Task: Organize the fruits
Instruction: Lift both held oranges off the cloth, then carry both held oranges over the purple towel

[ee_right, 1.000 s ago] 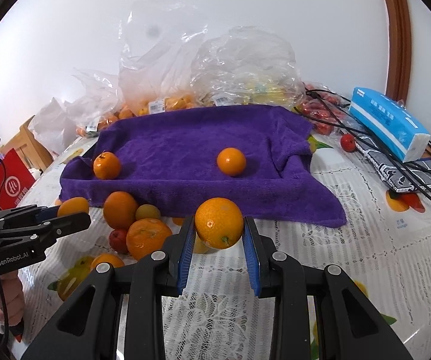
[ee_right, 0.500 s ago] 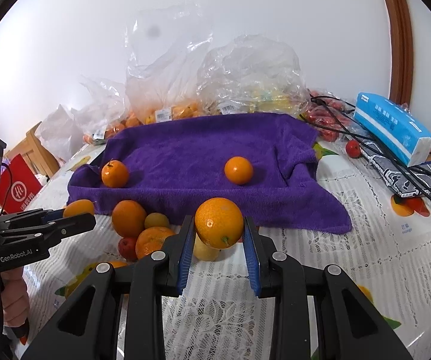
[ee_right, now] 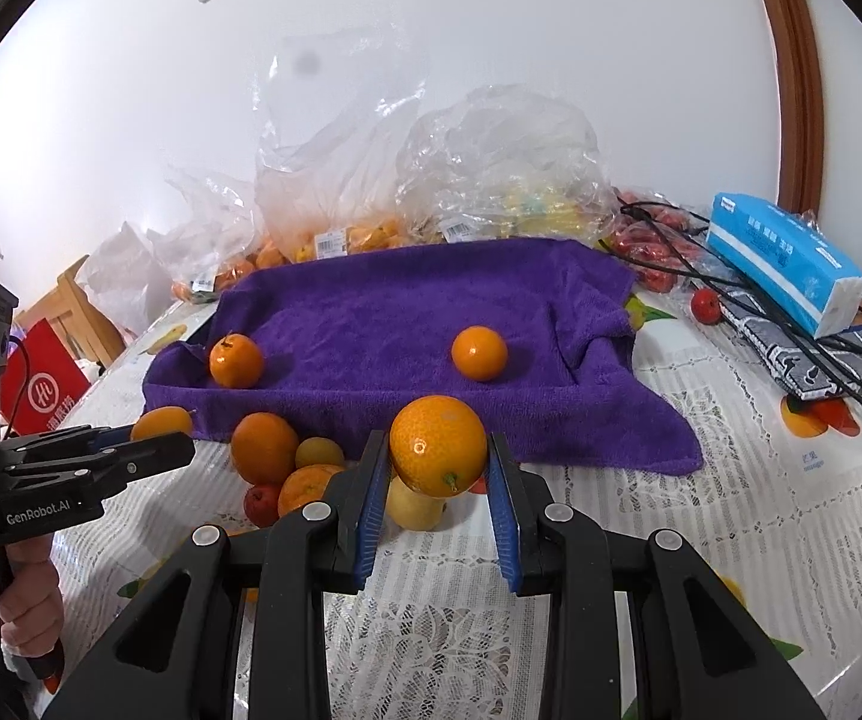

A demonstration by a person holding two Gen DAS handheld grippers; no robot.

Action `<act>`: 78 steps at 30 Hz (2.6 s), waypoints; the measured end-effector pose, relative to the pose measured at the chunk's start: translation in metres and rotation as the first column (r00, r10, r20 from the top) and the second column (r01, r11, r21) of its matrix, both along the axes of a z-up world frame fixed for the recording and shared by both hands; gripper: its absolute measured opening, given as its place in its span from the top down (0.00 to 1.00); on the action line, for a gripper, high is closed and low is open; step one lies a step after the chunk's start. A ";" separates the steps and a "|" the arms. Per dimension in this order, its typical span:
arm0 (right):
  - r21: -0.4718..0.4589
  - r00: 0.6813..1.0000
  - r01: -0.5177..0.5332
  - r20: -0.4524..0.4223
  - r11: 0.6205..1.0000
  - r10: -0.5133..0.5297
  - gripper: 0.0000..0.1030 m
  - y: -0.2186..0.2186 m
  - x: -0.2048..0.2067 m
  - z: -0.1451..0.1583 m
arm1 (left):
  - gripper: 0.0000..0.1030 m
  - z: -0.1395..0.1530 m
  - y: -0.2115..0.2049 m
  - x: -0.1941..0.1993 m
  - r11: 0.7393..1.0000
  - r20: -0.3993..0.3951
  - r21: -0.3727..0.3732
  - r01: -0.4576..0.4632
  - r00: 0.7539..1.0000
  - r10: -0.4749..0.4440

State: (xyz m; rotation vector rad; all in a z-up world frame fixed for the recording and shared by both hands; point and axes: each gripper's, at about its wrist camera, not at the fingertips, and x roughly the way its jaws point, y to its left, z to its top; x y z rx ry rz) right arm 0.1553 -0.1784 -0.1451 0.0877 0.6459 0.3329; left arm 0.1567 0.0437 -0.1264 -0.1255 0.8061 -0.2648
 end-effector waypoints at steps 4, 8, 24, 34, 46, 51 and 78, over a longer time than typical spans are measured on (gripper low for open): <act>-0.001 1.000 0.001 0.012 1.000 -0.001 0.69 0.000 -0.002 0.001 | 0.70 0.002 0.000 -0.001 1.000 0.008 0.000 0.000 1.000 0.000; 0.008 1.000 0.001 0.011 1.000 -0.001 0.69 0.000 -0.001 0.001 | 0.70 0.002 0.000 -0.001 1.000 0.004 0.001 -0.003 1.000 0.003; 0.058 0.998 -0.005 0.066 0.998 0.001 0.69 -0.003 -0.001 0.037 | 0.70 0.020 0.014 0.000 0.998 0.050 -0.001 -0.064 0.997 0.064; 0.056 0.991 -0.035 0.133 0.998 0.028 0.69 0.004 0.017 0.070 | 0.70 0.052 0.018 0.018 0.995 0.087 -0.013 -0.097 0.991 0.098; 0.050 0.987 -0.036 0.161 0.998 0.028 0.69 0.001 0.055 0.076 | 0.70 0.048 0.003 0.070 0.994 0.061 -0.016 -0.107 0.992 0.108; 0.055 0.995 -0.031 0.100 0.998 0.025 0.69 -0.012 0.070 0.049 | 0.70 0.024 -0.001 0.077 0.995 0.041 -0.017 -0.097 0.994 0.098; -0.053 0.999 0.041 -0.022 0.998 -0.042 0.69 -0.011 0.086 0.011 | 0.70 0.000 0.000 0.087 0.996 0.002 -0.045 -0.078 0.997 0.078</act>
